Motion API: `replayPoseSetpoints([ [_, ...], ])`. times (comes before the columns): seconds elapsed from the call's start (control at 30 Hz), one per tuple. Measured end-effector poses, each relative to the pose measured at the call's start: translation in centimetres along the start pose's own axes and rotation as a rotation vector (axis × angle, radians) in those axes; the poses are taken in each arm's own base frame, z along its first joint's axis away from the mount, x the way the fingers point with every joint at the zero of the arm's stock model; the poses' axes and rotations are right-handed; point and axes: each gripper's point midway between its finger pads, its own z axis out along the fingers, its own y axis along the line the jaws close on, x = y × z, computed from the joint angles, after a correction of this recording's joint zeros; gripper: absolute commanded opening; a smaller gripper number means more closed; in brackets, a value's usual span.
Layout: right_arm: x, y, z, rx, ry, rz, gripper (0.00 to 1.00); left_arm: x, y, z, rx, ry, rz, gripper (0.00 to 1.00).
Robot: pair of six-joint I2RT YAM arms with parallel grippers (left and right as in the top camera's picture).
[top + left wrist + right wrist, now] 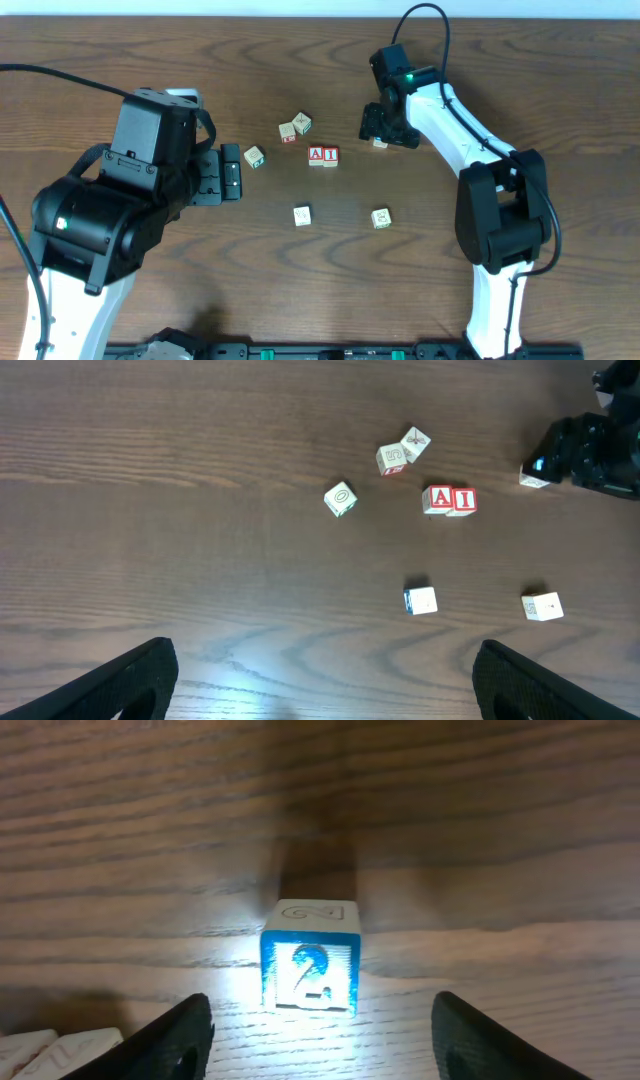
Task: Spell out Ai2
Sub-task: 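Move the right gripper to the blue '2' block and grasp it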
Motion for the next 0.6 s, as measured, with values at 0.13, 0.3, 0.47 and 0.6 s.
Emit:
replayPoseSetpoints([
  [0.13,-0.3,-0.1,0.4,0.008,-0.010,-0.001,0.66,0.0,0.0,0.1,-0.001,0.003,0.000,0.96],
  [0.3,-0.2,-0.2,1.9,0.024,0.000,-0.001,0.65,0.0,-0.1,0.3,-0.003,0.009,0.002,0.95],
  [0.47,-0.3,-0.2,2.1,0.025,-0.007,-0.003,0.49,0.0,-0.1,0.3,-0.003,0.009,0.002,0.96],
  [0.6,-0.3,-0.3,2.4,0.029,-0.004,-0.001,0.38,0.0,0.0,0.3,-0.003,0.010,0.002,0.95],
])
